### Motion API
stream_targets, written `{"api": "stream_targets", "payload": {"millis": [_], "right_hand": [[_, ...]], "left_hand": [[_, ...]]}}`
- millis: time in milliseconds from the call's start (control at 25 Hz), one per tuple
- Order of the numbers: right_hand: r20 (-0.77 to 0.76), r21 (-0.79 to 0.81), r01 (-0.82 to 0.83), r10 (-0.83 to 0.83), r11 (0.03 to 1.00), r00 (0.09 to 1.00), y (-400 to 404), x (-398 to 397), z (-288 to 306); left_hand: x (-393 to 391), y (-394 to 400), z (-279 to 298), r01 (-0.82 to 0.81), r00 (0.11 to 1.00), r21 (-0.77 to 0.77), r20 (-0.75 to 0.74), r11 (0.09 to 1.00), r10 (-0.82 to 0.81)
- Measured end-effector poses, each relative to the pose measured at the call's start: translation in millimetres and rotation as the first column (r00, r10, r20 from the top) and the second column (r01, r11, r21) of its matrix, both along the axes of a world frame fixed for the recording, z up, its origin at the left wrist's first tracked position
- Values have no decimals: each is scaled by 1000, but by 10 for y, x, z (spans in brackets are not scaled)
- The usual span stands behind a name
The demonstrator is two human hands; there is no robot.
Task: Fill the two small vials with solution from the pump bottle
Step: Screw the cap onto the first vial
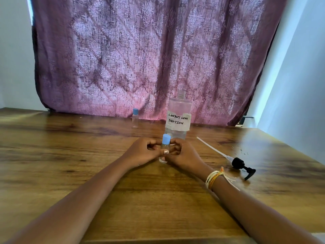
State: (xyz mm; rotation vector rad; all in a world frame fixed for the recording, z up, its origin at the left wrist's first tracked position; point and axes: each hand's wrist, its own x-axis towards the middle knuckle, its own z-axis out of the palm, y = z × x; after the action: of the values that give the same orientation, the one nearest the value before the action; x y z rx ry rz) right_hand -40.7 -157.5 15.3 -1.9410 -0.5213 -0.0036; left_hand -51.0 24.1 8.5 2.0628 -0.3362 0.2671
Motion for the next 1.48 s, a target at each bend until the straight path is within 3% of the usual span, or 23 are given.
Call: {"api": "stream_targets", "payload": {"millis": [120,240,360,480,760,880,1000,1120,1240,1400,1480], "right_hand": [[85,-133,96,-86,986,993,211,262,-31],[198,-165,188,-154,968,968,572,555,-44],[254,-189,307,-256,933,933,980,871,-47],[214,-264,384,-334,885,918,1199,1132,-37],[106,-238,380,-365,894,925,1158,1145,27],[125,-192,436,-419,879,900,1254,810,-77],[234,-125,325,-290,937,928,1379,542,-169],[225,-150,223,-186,963,957,1520,652,-104],[218,-202,276,-231,940,948,1711,963,-24],[107,-231,376,-361,897,927,2046,1346,40],[55,-215,434,-433,875,900,2137,1469,82]], "left_hand": [[160,349,16,-277,960,226,32,934,277],[256,636,-49,-476,865,324,2,817,502],[323,645,-137,-478,849,445,13,757,528],[370,661,-161,-469,850,498,32,729,525],[374,676,-167,-467,850,516,39,718,525],[354,658,-159,-515,827,419,14,748,561],[362,677,-142,-608,783,193,-19,770,622],[345,687,-131,-661,750,-8,-46,750,660],[330,688,-111,-692,713,-240,-79,681,696],[416,727,-148,-758,624,-310,-89,573,777],[437,714,-169,-763,614,-313,-77,566,786]]}}
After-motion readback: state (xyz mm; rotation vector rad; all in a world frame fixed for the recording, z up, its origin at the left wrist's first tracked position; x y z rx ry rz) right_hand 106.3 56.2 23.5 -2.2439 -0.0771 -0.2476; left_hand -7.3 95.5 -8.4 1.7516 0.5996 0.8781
